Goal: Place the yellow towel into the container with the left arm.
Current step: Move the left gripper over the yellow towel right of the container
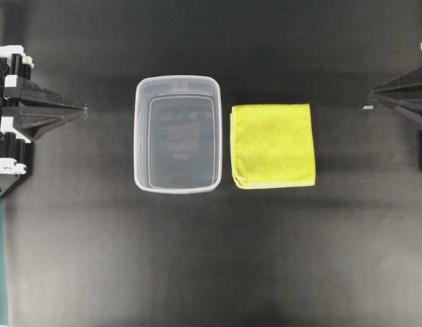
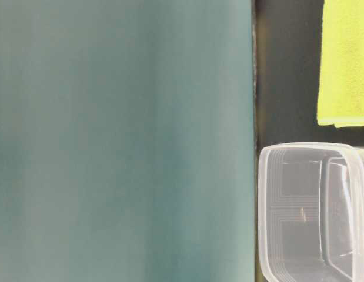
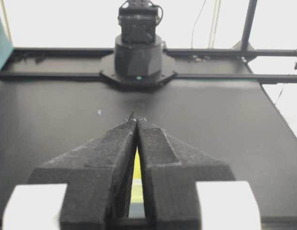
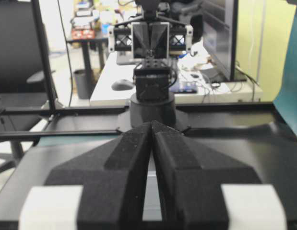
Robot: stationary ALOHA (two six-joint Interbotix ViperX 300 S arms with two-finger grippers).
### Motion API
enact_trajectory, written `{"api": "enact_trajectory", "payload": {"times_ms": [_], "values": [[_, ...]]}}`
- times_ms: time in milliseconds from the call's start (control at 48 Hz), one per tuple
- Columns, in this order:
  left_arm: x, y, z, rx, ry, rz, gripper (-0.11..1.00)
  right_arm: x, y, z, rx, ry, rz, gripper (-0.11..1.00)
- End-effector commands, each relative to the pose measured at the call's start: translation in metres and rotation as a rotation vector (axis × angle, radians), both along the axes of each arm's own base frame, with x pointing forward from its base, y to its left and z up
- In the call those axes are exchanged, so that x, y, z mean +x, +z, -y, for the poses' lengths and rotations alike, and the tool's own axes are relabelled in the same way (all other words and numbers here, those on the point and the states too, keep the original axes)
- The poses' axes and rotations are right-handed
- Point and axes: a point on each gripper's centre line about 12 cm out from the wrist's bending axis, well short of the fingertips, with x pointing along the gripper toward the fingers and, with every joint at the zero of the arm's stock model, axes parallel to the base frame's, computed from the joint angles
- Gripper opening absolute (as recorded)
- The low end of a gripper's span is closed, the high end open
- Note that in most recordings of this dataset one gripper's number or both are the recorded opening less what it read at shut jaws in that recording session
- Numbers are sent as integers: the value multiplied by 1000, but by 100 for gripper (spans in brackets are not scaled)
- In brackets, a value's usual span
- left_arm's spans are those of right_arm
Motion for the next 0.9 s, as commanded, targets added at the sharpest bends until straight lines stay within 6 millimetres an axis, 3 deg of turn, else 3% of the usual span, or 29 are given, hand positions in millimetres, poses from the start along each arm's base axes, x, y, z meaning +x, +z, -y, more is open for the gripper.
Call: {"api": "enact_trajectory", "payload": {"times_ms": [0, 83, 229, 646, 729, 875], "values": [[11, 13, 0, 12, -1, -20, 6, 2, 6, 0, 12, 3, 15, 1], [26, 19, -1, -8, 1, -92, 0, 0, 4, 0, 33, 0, 2, 2], [57, 28, -2, -20, 7, -216, 0, -4, 2, 0, 69, 1, -37, 0], [175, 35, -9, 25, 28, -549, 0, -22, 0, 8, 77, -41, -90, 3], [194, 35, -9, 22, 30, -586, 1, -26, -1, 8, 85, -45, -88, 16], [221, 24, -12, 26, 34, -669, 7, -29, -4, 8, 128, -43, -93, 59]]}}
